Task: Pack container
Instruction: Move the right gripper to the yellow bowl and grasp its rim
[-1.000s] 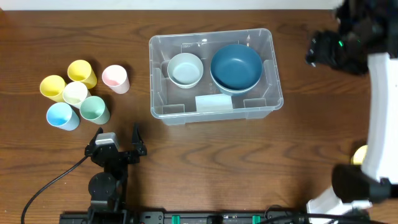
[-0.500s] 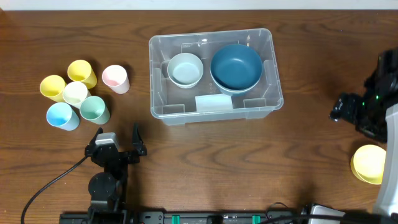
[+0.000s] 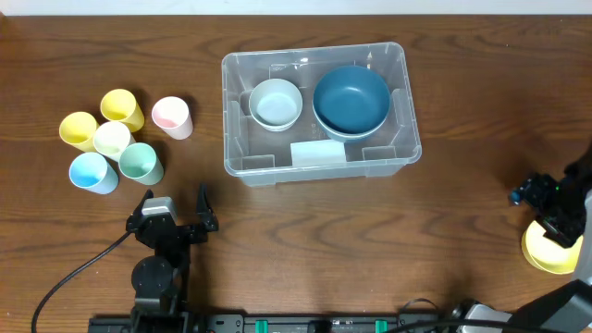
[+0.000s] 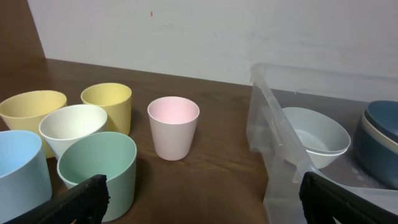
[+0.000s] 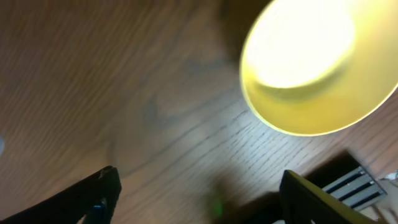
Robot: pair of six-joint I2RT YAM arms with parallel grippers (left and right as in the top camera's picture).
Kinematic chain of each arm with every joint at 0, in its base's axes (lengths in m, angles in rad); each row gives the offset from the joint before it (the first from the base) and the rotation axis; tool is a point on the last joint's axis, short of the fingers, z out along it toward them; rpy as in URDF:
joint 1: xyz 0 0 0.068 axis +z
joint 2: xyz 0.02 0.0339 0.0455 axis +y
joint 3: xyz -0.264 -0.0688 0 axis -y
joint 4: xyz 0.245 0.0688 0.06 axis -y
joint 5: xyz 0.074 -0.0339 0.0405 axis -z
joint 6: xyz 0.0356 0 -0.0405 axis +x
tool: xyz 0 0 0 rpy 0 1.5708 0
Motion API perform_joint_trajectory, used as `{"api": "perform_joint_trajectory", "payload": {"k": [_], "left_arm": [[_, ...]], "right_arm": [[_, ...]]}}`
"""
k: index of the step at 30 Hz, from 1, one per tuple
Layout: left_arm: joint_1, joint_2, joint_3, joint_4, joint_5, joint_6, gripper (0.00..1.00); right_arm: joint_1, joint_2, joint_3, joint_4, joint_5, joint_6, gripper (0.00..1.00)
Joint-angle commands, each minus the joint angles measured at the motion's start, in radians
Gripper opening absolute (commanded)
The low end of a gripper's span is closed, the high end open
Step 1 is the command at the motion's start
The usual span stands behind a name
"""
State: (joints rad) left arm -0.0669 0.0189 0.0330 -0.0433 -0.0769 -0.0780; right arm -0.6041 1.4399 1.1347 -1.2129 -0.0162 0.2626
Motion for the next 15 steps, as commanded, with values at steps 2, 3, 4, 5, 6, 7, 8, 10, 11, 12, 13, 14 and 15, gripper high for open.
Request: {"api": "perform_joint_trajectory", "payload": {"k": [2,3,4,5,6,7,8,10,11,12,13,14,15], "left_arm": [[0.003,-0.001,-0.029,-0.023,-0.001,0.002,0.98],[0.003,-0.001,-0.029,-0.023,-0.001,0.003,0.98],[0.003,-0.001,-0.029,-0.023,-0.001,0.003,0.98],[0.003,-0.001,-0.029,-0.023,-0.001,0.003,0.98],[0.003,-0.001,-0.029,-0.023,-0.001,0.002,0.98],[0.003,-0.001,-0.029,-0.023,-0.001,0.003,0.98],[0.003,-0.001,-0.029,-0.023,-0.001,0.002,0.98],[0.003,-0.001,-0.029,-0.023,-0.001,0.003,0.98],[0.003,-0.001,-0.029,-0.023,-0.001,0.002,0.98],[0.003,-0.001,-0.029,-0.023,-0.001,0.002,0.98],[0.003,-0.001,-0.029,-0.023,-0.001,0.003,0.98],[0.003,-0.001,-0.029,-0.023,-0.001,0.002,0.98],[0.003,-0.001,-0.029,-0.023,-0.001,0.003,0.98]], "right_arm": [[-0.06,0.012,-0.031,0.047,-0.042,0.013,0.79],[-0.07,0.018,-0.032,0.059,-0.045,0.013,0.79],[-0.074,0.022,-0.032,0.068,-0.045,0.013,0.79],[-0.077,0.026,-0.032,0.078,-0.045,0.013,0.79],[-0.079,0.03,-0.032,0.092,-0.045,0.013,0.82],[-0.078,0.034,-0.032,0.107,-0.045,0.013,0.84],[-0.078,0.038,-0.032,0.122,-0.045,0.014,0.86],[-0.078,0.045,-0.032,0.141,-0.042,0.023,0.88],[-0.079,0.05,-0.032,0.148,-0.039,0.032,0.89],[-0.078,0.055,-0.032,0.153,-0.036,0.042,0.89],[-0.079,0.062,-0.032,0.159,-0.032,0.055,0.89],[-0.079,0.07,-0.032,0.159,-0.021,0.072,0.89],[-0.079,0.079,-0.032,0.158,-0.003,0.097,0.89]]}}
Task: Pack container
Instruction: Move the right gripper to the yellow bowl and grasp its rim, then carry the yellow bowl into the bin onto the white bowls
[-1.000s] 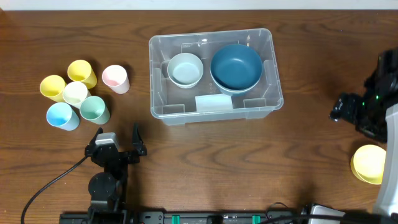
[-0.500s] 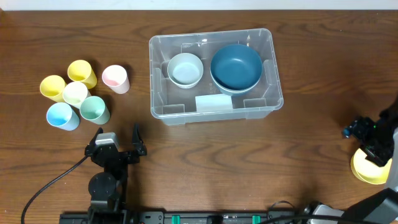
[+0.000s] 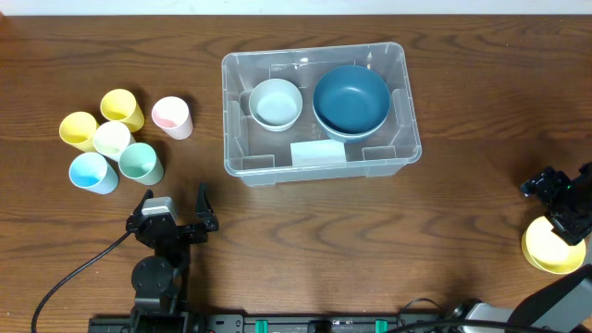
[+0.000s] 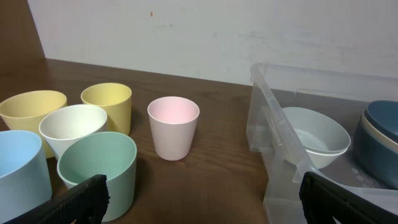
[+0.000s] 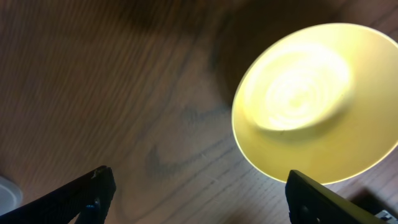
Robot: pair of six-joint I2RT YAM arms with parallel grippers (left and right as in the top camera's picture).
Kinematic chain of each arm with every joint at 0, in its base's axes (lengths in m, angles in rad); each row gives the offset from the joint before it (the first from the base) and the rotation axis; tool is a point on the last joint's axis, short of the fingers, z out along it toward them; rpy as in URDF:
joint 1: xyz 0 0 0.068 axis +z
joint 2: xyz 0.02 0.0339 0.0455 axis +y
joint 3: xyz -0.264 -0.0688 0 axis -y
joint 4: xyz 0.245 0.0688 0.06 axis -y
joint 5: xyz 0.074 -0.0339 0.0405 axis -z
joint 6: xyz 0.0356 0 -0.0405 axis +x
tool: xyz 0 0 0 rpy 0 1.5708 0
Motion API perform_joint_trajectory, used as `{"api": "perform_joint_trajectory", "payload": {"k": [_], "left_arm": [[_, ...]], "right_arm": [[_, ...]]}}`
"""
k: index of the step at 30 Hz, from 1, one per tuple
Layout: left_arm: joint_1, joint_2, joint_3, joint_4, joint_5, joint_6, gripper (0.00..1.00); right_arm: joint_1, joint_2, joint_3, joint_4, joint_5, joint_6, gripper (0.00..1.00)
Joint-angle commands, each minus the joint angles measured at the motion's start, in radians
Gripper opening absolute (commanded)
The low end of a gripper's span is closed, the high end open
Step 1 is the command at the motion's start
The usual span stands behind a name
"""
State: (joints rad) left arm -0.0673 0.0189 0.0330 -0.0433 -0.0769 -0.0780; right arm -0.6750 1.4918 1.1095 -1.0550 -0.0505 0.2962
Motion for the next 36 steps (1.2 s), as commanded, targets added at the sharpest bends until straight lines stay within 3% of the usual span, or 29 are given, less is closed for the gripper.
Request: {"api": "perform_joint_trajectory", "payload": {"k": [1,10,19,22,28,33,36], "left_arm": [[0.003,-0.001,-0.029,-0.023,-0.001,0.003,0.98],[0.003,-0.001,-0.029,-0.023,-0.001,0.003,0.98],[0.003,-0.001,-0.029,-0.023,-0.001,0.003,0.98],[0.003,-0.001,-0.029,-0.023,-0.001,0.003,0.98],[0.003,-0.001,-0.029,-0.023,-0.001,0.002,0.98],[0.003,-0.001,-0.029,-0.023,-0.001,0.002,0.98],[0.003,-0.001,-0.029,-0.023,-0.001,0.003,0.98]], "right_arm": [[-0.008,0.035,-0.006,0.0,0.042,0.077,0.89],[-0.008,0.111,-0.007,0.021,0.085,0.138,0.89],[-0.008,0.207,-0.026,0.073,0.099,0.138,0.82],[-0.008,0.232,-0.035,0.092,0.099,0.137,0.76],[-0.008,0.263,-0.052,0.127,0.107,0.137,0.48],[-0.006,0.263,-0.077,0.172,0.106,0.137,0.06],[-0.005,0.263,-0.077,0.193,0.102,0.133,0.01]]}}
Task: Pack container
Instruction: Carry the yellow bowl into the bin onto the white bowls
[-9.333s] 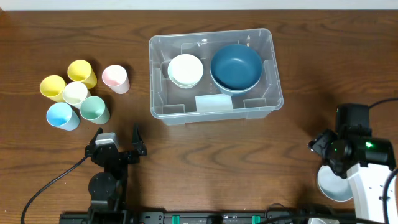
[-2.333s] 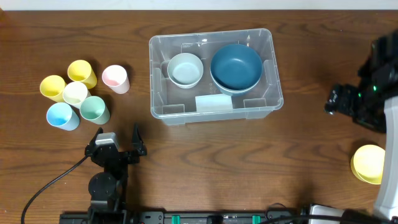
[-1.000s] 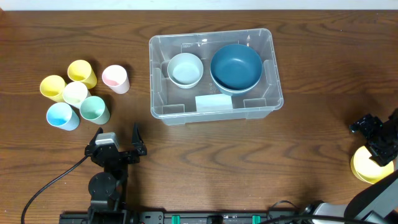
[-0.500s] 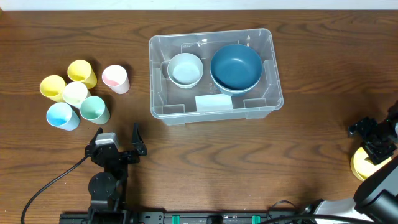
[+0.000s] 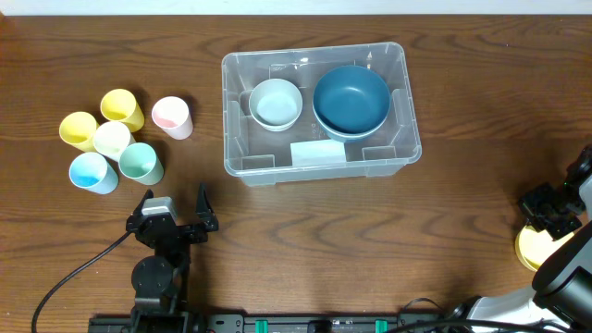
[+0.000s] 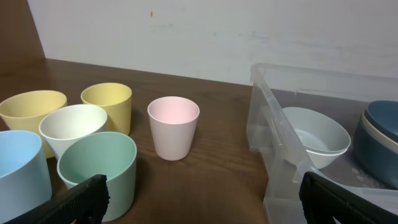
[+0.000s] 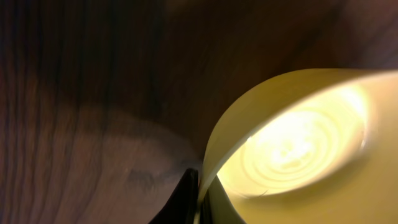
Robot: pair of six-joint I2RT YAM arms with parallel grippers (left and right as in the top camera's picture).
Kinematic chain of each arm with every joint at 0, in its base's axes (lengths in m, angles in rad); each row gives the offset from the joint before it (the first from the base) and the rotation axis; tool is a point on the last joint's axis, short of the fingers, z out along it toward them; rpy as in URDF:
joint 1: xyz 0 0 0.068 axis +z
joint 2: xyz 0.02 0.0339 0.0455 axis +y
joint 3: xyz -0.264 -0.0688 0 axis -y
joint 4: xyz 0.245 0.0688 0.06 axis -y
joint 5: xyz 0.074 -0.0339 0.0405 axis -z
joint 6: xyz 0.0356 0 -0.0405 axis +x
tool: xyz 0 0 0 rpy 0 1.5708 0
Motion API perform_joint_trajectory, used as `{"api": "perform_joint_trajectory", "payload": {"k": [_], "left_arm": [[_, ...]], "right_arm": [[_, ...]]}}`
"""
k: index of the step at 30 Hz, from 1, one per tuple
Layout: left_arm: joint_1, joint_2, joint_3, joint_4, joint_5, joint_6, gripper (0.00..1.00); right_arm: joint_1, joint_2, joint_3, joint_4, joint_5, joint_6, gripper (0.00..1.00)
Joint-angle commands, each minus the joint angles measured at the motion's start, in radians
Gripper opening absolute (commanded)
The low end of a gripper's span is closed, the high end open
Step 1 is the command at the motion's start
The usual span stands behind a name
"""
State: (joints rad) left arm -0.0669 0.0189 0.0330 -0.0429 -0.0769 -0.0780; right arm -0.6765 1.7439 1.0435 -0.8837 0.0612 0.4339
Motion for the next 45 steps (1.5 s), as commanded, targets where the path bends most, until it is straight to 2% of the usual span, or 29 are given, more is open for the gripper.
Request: {"api": "perform_joint_trajectory", "payload": {"k": [1,7,14,25,30,39,45], "left_arm": [[0.003,-0.001,-0.029,-0.023,-0.001,0.002,0.98],[0.003,-0.001,-0.029,-0.023,-0.001,0.002,0.98],[0.003,-0.001,-0.029,-0.023,-0.001,0.002,0.98],[0.003,-0.001,-0.029,-0.023,-0.001,0.003,0.98],[0.003,-0.001,-0.029,-0.023,-0.001,0.002,0.98],[0.003,-0.001,-0.029,-0.023,-0.001,0.003,0.98],[0.003,-0.001,-0.029,-0.023,-0.001,0.002,0.98]], "right_arm": [[-0.004,0.011,-0.011,0.031,-0.01,-0.005,0.01],[0.023,0.011,-0.002,0.118,-0.178,-0.081,0.01],[0.196,0.011,0.128,0.061,-0.122,-0.118,0.01],[0.512,0.01,0.658,-0.274,-0.121,-0.196,0.01],[0.68,0.01,0.844,-0.348,-0.182,-0.286,0.01],[1.102,0.018,0.892,-0.222,-0.006,-0.351,0.01],[1.294,0.06,0.892,-0.098,0.07,-0.389,0.01]]}}
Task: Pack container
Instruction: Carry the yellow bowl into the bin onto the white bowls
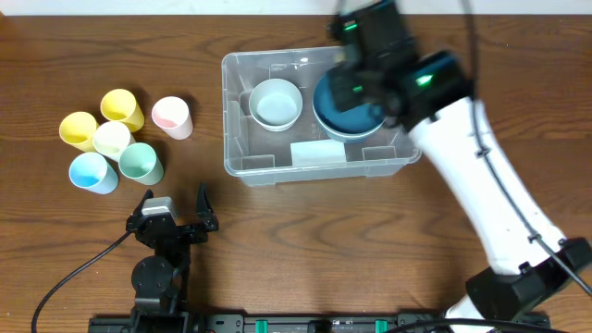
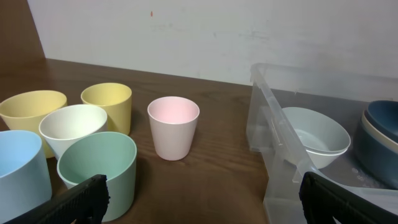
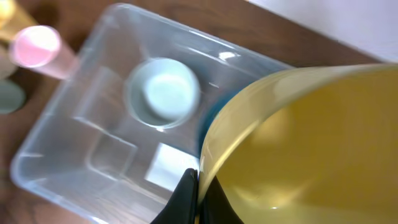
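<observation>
My right gripper (image 3: pixel 198 190) is shut on the rim of a yellow bowl (image 3: pixel 311 149), holding it in the air over the clear plastic container (image 3: pixel 56 180). Seen from overhead, the right arm (image 1: pixel 462 157) reaches across the container (image 1: pixel 319 165) and hides the yellow bowl. Inside lie a pale blue bowl (image 1: pixel 276 103), a dark blue bowl (image 1: pixel 344 118) and a white block (image 1: pixel 318 153). My left gripper (image 2: pixel 199 205) rests open near the front edge, nothing between its fingers.
Several cups stand left of the container: a pink cup (image 1: pixel 171 117), two yellow cups (image 1: pixel 122 108), a white cup (image 1: pixel 111 139), a green cup (image 1: pixel 141 163) and a light blue cup (image 1: pixel 92 172). The left arm's cable (image 1: pixel 79 273) trails at the front left.
My right gripper, then shut on the yellow bowl's rim at the table's right edge, now holds the bowl up over the container. The left arm has not moved.
My right gripper stood open over the yellow bowl at the right edge of the table at the first two moments. Then it was shut on the bowl's rim. Now the bowl hangs over the container in the gripper. The left arm stayed still throughout.
</observation>
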Robot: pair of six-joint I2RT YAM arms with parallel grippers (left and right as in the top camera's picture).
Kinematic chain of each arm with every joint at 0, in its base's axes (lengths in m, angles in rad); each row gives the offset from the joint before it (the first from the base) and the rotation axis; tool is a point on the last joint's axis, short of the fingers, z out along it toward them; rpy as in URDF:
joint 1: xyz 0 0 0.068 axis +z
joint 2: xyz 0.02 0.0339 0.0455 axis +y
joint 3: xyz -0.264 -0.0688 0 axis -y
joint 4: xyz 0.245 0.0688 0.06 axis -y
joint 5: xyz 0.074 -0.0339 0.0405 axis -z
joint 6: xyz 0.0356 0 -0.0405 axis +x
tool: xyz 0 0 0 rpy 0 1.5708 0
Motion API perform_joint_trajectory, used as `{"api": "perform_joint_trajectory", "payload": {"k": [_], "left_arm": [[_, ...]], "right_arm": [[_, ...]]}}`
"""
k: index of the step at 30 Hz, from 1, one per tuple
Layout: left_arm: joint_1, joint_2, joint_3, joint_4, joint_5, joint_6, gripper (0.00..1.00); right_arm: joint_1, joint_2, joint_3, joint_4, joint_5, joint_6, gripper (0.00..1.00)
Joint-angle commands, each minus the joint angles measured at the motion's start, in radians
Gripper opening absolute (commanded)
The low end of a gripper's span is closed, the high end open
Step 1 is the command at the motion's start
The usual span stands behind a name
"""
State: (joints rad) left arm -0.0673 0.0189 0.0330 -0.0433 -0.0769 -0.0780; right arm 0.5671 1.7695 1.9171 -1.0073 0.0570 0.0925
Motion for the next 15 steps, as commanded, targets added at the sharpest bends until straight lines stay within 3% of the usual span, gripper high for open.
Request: {"api": "perform_joint_trajectory", "payload": {"k": [1,15], "left_arm": [[0.003,-0.001,-0.029,-0.023,-0.001,0.003,0.98],[0.003,-0.001,-0.029,-0.023,-0.001,0.002,0.98]], "right_arm": [[0.071,0.046,0.018,0.043,0.074,-0.053,0.01],[0.203,0.364,0.018,0.201,0.054,-0.143,0.01]]}}
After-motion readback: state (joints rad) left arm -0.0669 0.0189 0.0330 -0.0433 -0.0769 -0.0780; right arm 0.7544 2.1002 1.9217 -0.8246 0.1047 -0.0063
